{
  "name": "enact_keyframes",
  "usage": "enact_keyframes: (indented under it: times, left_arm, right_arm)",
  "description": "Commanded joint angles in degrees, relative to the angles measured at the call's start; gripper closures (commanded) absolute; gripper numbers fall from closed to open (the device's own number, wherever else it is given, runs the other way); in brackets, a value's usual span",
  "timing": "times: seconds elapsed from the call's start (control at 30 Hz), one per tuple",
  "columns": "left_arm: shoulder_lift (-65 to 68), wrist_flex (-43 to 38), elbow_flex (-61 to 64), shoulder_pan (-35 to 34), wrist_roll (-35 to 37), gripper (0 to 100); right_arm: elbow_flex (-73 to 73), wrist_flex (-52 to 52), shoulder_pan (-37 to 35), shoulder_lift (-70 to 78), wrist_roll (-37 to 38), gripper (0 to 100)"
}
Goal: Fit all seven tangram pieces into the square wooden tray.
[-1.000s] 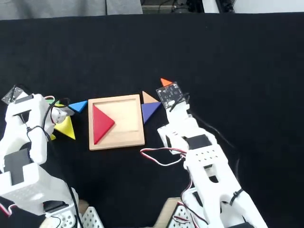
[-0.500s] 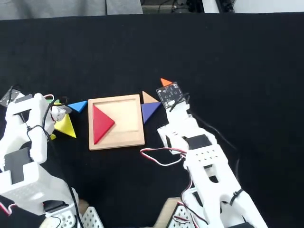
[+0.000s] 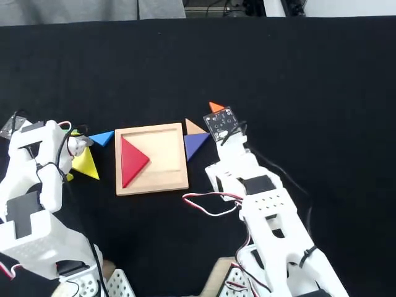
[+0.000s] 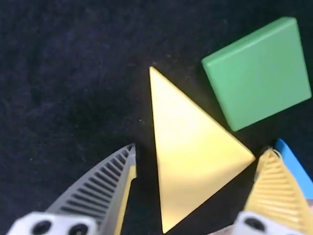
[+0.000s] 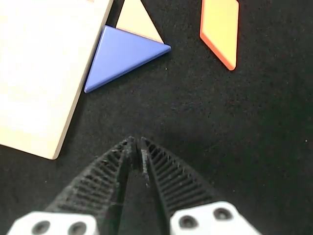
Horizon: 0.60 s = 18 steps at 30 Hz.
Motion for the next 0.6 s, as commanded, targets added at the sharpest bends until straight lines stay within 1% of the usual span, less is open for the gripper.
enact_keyframes:
  times: [0.0, 0.1, 0.23, 0.37, 0.43, 0.57]
  left_arm:
    - [0.7, -1.14, -4.62, 2.42, 0.35, 63]
    - [4.13, 0.35, -6.64, 2.33, 0.44, 63]
    - [6.24, 5.54, -10.86, 2.07, 0.44, 63]
    - [7.03, 6.33, -11.65, 2.15, 0.44, 63]
    - [7.12, 6.33, -11.65, 2.33, 0.44, 65]
    - [7.12, 6.33, -11.82, 2.33, 0.09, 73]
  right_arm:
    - [-0.4, -1.23, 0.44, -2.24, 0.44, 98.3]
    - [-0.4, -1.23, 0.44, -2.24, 0.44, 98.3]
    - [-0.4, -1.23, 0.44, -2.24, 0.44, 98.3]
    - [-0.4, -1.23, 0.44, -2.24, 0.44, 98.3]
    - [-0.4, -1.23, 0.44, -2.24, 0.44, 98.3]
    - [-0.4, -1.23, 0.44, -2.24, 0.44, 98.3]
